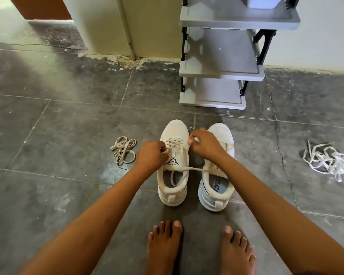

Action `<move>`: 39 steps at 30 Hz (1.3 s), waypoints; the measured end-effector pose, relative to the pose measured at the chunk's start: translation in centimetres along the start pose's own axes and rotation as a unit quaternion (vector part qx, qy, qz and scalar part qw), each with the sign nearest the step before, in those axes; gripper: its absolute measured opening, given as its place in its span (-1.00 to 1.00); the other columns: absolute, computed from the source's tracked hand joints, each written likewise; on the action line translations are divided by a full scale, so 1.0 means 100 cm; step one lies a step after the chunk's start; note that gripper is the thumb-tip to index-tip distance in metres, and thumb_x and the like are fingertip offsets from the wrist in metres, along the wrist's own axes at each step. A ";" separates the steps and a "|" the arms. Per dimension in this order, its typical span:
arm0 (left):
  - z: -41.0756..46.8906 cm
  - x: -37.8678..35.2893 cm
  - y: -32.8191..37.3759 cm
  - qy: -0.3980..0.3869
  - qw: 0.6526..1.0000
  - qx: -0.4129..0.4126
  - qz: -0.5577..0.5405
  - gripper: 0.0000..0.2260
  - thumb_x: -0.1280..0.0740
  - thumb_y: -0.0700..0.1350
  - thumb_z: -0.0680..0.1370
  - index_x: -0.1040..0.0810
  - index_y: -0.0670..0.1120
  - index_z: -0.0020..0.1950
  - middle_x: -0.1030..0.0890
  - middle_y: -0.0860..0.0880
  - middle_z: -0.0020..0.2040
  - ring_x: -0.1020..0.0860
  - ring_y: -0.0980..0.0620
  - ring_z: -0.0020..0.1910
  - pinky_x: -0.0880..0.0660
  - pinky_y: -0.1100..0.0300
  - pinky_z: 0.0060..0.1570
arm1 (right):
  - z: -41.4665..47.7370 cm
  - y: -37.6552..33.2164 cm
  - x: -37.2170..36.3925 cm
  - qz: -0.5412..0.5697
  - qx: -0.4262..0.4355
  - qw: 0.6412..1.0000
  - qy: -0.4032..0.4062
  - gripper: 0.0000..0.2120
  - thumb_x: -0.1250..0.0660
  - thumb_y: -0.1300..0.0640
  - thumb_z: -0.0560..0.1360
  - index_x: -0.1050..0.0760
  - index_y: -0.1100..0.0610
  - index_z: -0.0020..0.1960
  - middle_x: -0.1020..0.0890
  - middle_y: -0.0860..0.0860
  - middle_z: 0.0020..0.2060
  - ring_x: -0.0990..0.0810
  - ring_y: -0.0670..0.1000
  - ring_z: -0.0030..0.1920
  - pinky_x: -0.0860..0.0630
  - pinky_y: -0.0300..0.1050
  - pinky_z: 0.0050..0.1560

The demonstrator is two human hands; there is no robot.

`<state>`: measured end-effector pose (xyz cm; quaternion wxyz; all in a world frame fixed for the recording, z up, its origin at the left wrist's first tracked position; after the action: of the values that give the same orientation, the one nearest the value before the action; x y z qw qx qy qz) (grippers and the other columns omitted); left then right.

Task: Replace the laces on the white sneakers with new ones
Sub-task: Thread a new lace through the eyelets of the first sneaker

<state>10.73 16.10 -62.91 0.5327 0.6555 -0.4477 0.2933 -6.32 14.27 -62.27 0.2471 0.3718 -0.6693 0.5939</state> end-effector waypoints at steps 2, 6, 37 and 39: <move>0.000 0.001 -0.002 -0.001 1.000 0.007 -0.007 -0.89 -0.32 -0.16 0.48 -0.60 -0.14 -0.05 -0.63 -0.15 -0.13 -0.56 -0.14 -0.13 -0.40 0.17 -0.25 | -0.001 0.001 0.014 0.057 0.010 0.996 0.065 -0.89 -0.30 0.19 0.52 -0.56 0.20 -0.02 -0.44 0.06 -0.05 -0.41 -0.02 -0.09 -0.25 -0.29 -0.18; 0.002 0.001 -0.002 -0.004 1.000 0.012 -0.027 -0.92 -0.33 -0.18 0.46 -0.59 -0.14 -0.10 -0.62 -0.15 -0.16 -0.57 -0.14 -0.14 -0.40 0.17 -0.25 | -0.013 0.008 0.015 0.116 -0.019 0.986 0.116 -0.89 -0.30 0.17 0.52 -0.56 0.21 -0.05 -0.52 0.12 -0.03 -0.42 -0.04 -0.08 -0.29 -0.33 -0.12; -0.009 0.012 0.012 -0.045 0.997 -0.045 0.038 -0.70 -0.44 -0.07 0.45 -0.58 -0.14 0.14 -0.64 -0.08 0.04 -0.57 -0.04 0.02 -0.48 0.14 -0.01 | -0.045 0.005 0.033 -0.151 0.064 0.980 -0.114 -0.88 -0.41 0.05 0.44 -0.62 0.05 -0.06 -0.50 -0.02 0.01 -0.42 0.00 0.07 -0.36 -0.01 0.12; -0.009 0.020 0.016 -0.018 0.998 -0.053 0.025 -0.75 -0.41 -0.12 0.47 -0.58 -0.13 0.13 -0.63 -0.06 0.03 -0.57 -0.03 0.01 -0.49 0.12 0.00 | -0.041 -0.004 0.043 -0.065 0.067 0.989 -0.111 -0.93 -0.38 0.13 0.47 -0.57 0.13 -0.09 -0.57 -0.01 -0.12 -0.51 -0.01 -0.06 -0.47 -0.06 0.02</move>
<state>10.24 16.40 -60.23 0.5512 0.6198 -0.4884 0.2710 -9.06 17.40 -58.04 0.1834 0.4938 -0.6256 0.5754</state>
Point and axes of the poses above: each hand's wrist, its own z-axis towards the middle knuckle, its own x-axis out of the back of the hand, y = z × x, the point moved 5 cm from there along z, towards the middle knuckle
